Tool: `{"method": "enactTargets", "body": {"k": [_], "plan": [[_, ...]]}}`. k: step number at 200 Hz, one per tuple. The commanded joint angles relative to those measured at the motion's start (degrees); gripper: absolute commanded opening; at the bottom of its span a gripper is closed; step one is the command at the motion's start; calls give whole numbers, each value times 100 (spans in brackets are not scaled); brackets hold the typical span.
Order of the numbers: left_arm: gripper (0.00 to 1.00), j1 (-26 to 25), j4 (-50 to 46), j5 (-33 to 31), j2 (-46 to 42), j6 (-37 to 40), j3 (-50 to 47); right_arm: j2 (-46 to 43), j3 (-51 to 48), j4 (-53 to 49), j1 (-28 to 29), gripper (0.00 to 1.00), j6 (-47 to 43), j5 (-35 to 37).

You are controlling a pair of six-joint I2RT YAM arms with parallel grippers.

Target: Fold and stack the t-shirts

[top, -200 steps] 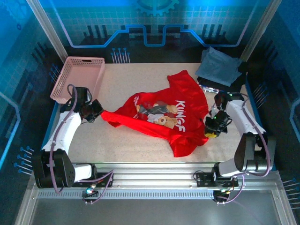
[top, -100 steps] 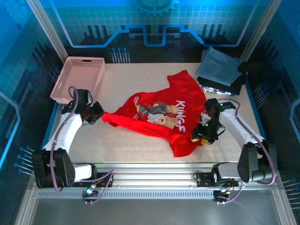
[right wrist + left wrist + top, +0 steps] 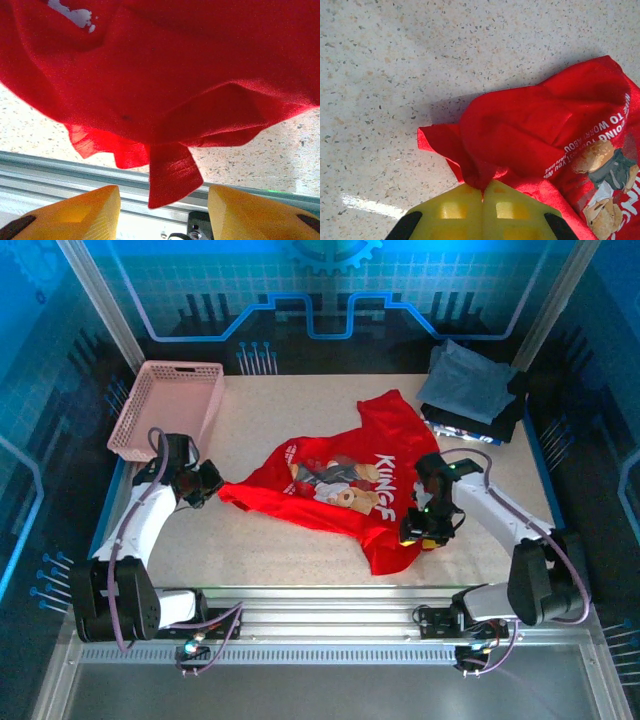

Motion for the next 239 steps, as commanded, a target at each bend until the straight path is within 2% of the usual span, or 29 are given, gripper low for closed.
{"method": "enactTargets", "body": {"k": [1,44,53,82,98,112,134,164,184,209,239], "plan": [[0,55,41,158,-167,4,-96,179,9,21,185,50,137,261],[0,55,15,130,-233,37,-131,445,-57,109,314,46,350,471],[0,56,-2,119,-246,49,-130,486,-95,174,317,41,401,475],[0,55,-96,49,-311,132,-111,329,-77,136,292,15,549,670],[0,94,-168,1,-351,181,-74,122,106,-103,256,5,533,763],[0,176,-207,64,-386,171,-24,-87,384,-403,203,0,457,837],[0,371,-292,210,-435,136,160,-445,932,-813,-43,0,294,752],[0,656,-406,480,-463,31,754,-738,2074,-1073,-730,0,-22,173],[0,679,-460,608,-308,-41,1450,-636,3032,-1044,-1250,0,-190,-675],[0,688,-337,764,-66,-285,2507,-264,4530,-812,-1703,0,-205,-1778],[0,704,12,918,241,-564,3823,534,6757,-675,-2095,0,131,-2490]]}}
